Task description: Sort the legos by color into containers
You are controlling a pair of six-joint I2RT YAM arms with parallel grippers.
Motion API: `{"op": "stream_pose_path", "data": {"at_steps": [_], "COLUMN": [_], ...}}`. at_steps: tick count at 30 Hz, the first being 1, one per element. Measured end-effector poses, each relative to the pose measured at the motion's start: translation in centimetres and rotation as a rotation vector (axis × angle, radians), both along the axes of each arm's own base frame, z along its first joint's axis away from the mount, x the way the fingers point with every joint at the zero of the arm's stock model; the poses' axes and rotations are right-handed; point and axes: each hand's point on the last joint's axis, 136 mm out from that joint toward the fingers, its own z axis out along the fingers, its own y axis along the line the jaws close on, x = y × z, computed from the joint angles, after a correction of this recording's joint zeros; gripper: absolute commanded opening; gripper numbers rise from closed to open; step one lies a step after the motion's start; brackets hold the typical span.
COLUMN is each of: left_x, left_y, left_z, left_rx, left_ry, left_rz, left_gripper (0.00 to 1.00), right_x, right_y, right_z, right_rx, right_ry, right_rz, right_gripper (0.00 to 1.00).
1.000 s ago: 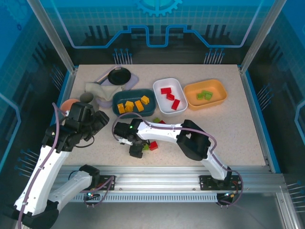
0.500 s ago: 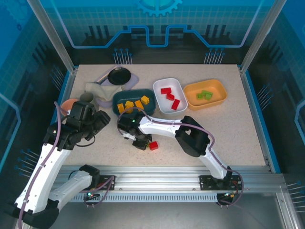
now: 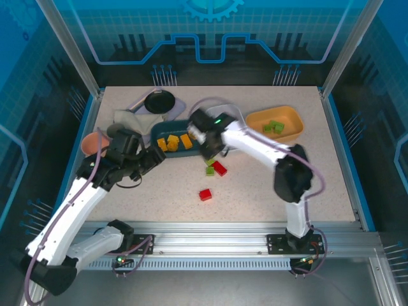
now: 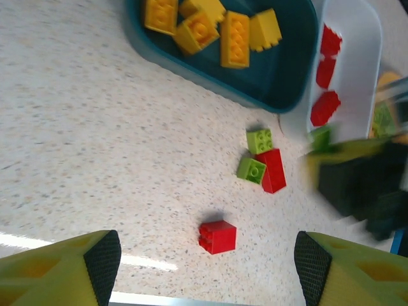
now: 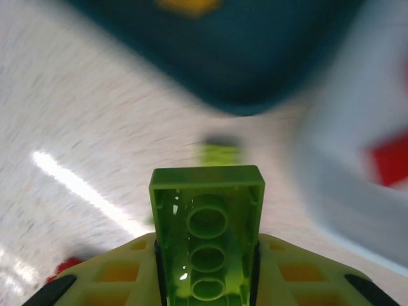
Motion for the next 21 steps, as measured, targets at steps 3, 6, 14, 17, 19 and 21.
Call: {"op": "stream_pose_path", "data": {"at_steps": [3, 6, 14, 17, 19, 21], "left_x": [1.4, 2.8, 6.6, 7.3, 7.6, 7.7], "left_y": [-2.6, -5.3, -11.6, -13.1, -13.8, -14.6], "left_z": [-0.3, 0.1, 0.0, -0.8, -1.3, -1.9], "left_rx": [0.003, -0.001, -0.017, -0.008, -0.002, 0.008], "left_ry": [0.003, -0.009, -0.020, -0.005, 0.006, 0.018], "left_rz": [-0.084, -0.165, -0.323, -0.366, -0.388, -0.414], "left_gripper": [0.76, 0.76, 0.76, 0.75, 0.75, 0.75], "right_x": [4.5, 7.2, 12.3, 14.0, 14.4, 14.5], "right_y": [-7.4, -14.2, -22.0, -21.6, -21.5, -21.4], "right_z": [3.9, 4.2, -3.2, -6.1, -7.5, -8.3], "right_rx": [0.066, 0.071, 0.001, -0.021, -0.034, -0.040], "right_ry": [-0.086, -0.097, 0.031, 0.075, 0.101, 0.123], "right_rz": [-0.234, -0.430, -0.643, -0.642, -0.638, -0.642], "right_gripper": [0.31, 0.32, 0.33, 0.36, 0.41, 0.49]}}
